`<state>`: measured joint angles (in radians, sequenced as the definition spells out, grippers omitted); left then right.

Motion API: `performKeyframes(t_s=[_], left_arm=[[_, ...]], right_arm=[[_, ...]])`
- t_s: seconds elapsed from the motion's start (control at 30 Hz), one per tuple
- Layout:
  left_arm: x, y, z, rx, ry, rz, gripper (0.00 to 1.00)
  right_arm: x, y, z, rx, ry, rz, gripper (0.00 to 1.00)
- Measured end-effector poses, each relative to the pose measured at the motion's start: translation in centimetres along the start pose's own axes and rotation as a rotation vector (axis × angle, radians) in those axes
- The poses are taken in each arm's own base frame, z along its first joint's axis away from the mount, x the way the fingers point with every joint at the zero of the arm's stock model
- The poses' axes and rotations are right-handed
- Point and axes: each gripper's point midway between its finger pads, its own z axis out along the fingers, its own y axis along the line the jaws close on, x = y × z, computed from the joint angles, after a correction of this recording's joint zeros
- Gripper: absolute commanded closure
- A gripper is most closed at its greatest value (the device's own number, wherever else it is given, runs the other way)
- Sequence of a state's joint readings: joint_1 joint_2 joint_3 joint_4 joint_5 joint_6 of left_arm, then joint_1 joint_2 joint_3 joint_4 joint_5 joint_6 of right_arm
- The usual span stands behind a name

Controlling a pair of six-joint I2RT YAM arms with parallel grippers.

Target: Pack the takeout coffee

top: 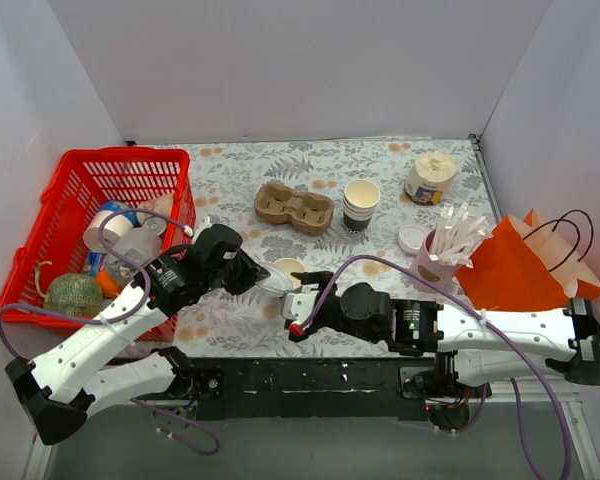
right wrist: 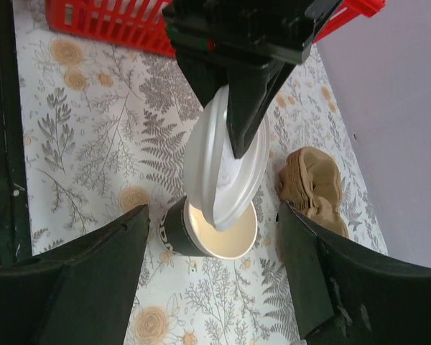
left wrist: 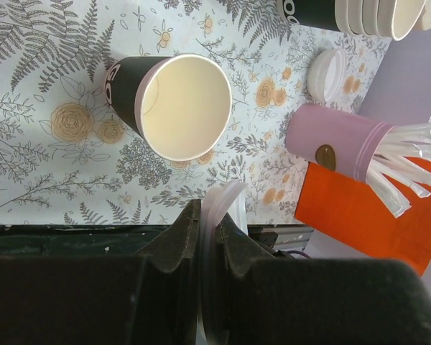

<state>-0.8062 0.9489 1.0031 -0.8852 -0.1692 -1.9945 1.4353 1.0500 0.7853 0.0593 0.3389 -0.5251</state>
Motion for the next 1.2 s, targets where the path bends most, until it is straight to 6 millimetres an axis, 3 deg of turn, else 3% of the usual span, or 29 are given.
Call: performKeyframes(t_s=[0.17,0.47,0.63,0.7,0.77,0.83,0.97,1.2], left_arm=[[0.2,0.3,0.4,-0.023,0.005,0.003,1.00],[0.4,0.8,1.2,-0.059,0.014,0.008,1.00],[0.4,0.8,1.1,-0.055,0.016,0.007,1.00],[0.4,0.7,1.0,-0.053,0.015,0.006,1.00],[0.3,0.7,0.9,-0.048,0.012,0.003,0.84],[0.2,0.6,0.8,-0.040,0.009,0.000,0.46],[0.2,0.1,0.3,-0.013,0.012,-0.002,0.02],[-0.5,-1.9,-2.5,0.141,-0.012,-0.030,0.02]], right_arm=[[-1.0,0.7,1.2,0.009,-0.036,0.013,0.27],[0.8,0.9,3.2,0.074,0.050,0.030,0.44],[1.5,0.4,4.1,0.134,0.091,0.044,0.64],[1.7,0.4,4.3,0.146,0.098,0.052,0.83],[1.7,0.6,4.3,0.146,0.097,0.061,0.85],[1.6,0.7,4.3,0.145,0.093,0.072,0.89],[1.3,0.5,4.3,0.161,0.086,0.126,0.94],[0.7,-0.4,3.2,0.131,0.039,0.344,0.95]])
